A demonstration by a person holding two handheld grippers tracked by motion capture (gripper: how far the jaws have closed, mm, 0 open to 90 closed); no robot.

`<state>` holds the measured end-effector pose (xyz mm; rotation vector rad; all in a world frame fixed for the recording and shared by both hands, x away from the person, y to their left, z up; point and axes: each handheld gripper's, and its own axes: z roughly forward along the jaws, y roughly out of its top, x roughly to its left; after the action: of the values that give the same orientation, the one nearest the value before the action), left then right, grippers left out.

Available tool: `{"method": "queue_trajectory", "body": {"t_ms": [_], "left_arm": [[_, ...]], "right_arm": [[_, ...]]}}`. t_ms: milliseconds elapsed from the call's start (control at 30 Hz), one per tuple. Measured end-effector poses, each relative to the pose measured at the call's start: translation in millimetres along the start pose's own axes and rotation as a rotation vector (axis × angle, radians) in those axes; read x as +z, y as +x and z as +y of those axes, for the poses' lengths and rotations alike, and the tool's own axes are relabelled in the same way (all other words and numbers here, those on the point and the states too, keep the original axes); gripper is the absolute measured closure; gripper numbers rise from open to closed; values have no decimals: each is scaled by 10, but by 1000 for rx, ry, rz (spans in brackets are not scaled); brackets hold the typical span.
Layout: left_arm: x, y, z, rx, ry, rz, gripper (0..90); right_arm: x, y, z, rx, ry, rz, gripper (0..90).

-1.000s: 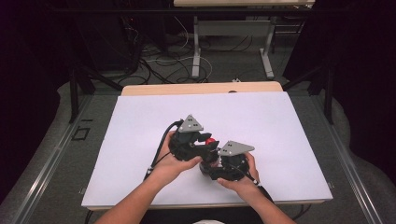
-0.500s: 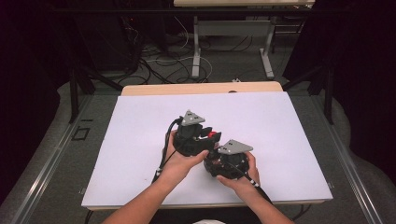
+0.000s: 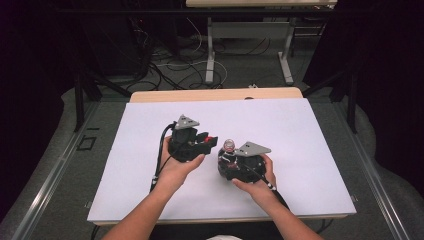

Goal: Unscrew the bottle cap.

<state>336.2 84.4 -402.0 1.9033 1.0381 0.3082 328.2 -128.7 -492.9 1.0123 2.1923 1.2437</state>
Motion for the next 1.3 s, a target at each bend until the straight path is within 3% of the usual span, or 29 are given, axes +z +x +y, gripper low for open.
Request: {"method": "queue_trajectory", "body": {"t_ms": [333,567,867,1300], "left_arm": [[-62,381,-262,-46,-9,34,614],[-71,542,-416,-69,7,42,614],[-64,640,-537,-85,18,30,614],[10,651,-624,-61,21,43,614]], "right_arm": [[244,-324,158,39,-2,-18,301],[455,-510,301,42,9,-37,300],[680,-660,469,76,20,-57,299],[1009,-671,511,72,29,-36,297]]}}
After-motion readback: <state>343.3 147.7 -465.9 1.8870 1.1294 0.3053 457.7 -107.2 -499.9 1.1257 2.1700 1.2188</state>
